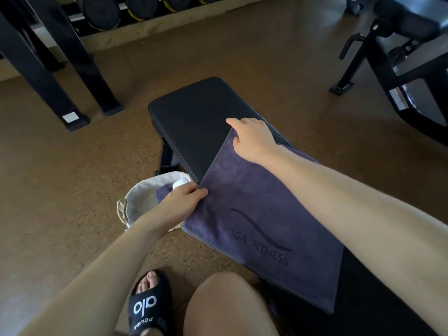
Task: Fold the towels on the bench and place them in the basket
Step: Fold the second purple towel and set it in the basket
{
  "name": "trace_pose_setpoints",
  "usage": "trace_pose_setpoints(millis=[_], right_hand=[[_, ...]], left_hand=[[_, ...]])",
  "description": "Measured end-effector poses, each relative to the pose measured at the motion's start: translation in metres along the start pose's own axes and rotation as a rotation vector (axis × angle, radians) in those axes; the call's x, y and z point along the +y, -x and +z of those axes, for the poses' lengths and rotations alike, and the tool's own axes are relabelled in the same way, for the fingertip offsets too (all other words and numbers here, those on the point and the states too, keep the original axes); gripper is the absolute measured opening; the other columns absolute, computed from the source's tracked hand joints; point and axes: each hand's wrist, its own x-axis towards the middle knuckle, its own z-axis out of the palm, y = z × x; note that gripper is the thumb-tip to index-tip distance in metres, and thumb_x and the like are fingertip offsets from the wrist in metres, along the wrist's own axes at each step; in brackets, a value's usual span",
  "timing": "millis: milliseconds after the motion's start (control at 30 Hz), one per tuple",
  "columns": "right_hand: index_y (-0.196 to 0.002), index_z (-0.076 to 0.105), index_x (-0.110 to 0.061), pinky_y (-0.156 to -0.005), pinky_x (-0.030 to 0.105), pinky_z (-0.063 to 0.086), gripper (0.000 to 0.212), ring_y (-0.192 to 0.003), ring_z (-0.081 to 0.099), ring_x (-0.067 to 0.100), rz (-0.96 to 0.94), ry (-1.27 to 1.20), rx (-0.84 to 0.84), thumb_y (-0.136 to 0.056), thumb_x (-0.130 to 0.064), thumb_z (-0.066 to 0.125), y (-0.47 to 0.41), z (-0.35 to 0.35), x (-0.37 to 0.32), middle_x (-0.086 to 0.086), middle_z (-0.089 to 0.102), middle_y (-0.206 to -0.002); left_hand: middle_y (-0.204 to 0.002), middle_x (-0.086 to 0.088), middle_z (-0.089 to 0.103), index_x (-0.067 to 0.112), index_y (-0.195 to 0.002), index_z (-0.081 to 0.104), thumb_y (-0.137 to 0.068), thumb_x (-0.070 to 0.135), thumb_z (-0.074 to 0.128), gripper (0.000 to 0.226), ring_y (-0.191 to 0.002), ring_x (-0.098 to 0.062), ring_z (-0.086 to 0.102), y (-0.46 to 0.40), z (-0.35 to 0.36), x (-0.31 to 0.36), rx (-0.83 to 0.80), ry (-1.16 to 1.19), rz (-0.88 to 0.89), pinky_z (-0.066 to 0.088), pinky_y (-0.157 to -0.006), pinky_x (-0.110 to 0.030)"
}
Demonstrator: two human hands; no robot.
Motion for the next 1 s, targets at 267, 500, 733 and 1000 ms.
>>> trace_pose_setpoints(millis=[267,500,733,1000], right_hand=[[-0.125,0.069,-0.019,-0.089,0.031,0.055,0.030,-0.106,0.066,0.024,0.030,-0.089,-0.154,-0.098,-0.011,0.061,-0.028,-0.027,-0.003,0.005,0.068,-0.123],[-0.083,0.068,-0.026,-0.075,0.029,0.055,0.026,-0.087,0.066,0.017,0.088,-0.254,-0.070,-0.092,-0.005,0.055,-0.026,-0.065,0.018,0.000,0.068,-0.095],[-0.087,0.070,-0.017,-0.080,0.031,0.059,0.020,-0.086,0.070,0.016,0.116,-0.380,0.054,-0.087,0.001,0.061,0.026,-0.112,0.057,0.000,0.070,-0.093],[-0.089,0.065,-0.018,-0.073,0.033,0.053,0.020,-0.081,0.066,0.022,0.248,-0.309,0.063,-0.093,0.001,0.057,0.124,-0.107,0.117,0.003,0.067,-0.093]], left_hand=[[-0.085,0.002,0.061,0.019,-0.084,0.056,-0.097,0.030,0.059,0.017,-0.083,-0.014,0.056,0.010,-0.015,-0.011,-0.087,-0.256,0.015,0.041,-0.072,-0.031],[-0.081,0.007,0.065,0.021,-0.087,0.059,-0.098,0.028,0.061,0.013,-0.076,-0.010,0.060,0.018,-0.032,0.005,0.071,-0.364,0.273,0.042,-0.063,-0.020],[-0.082,0.001,0.058,0.020,-0.096,0.057,-0.090,0.012,0.065,0.013,-0.077,-0.008,0.050,0.054,-0.035,0.051,0.162,-0.494,0.619,0.037,-0.063,-0.016],[-0.090,0.004,0.044,0.014,-0.095,0.052,-0.072,0.011,0.048,0.024,-0.079,-0.024,0.048,0.112,0.056,0.057,-0.065,-0.688,0.930,0.042,-0.070,-0.042]])
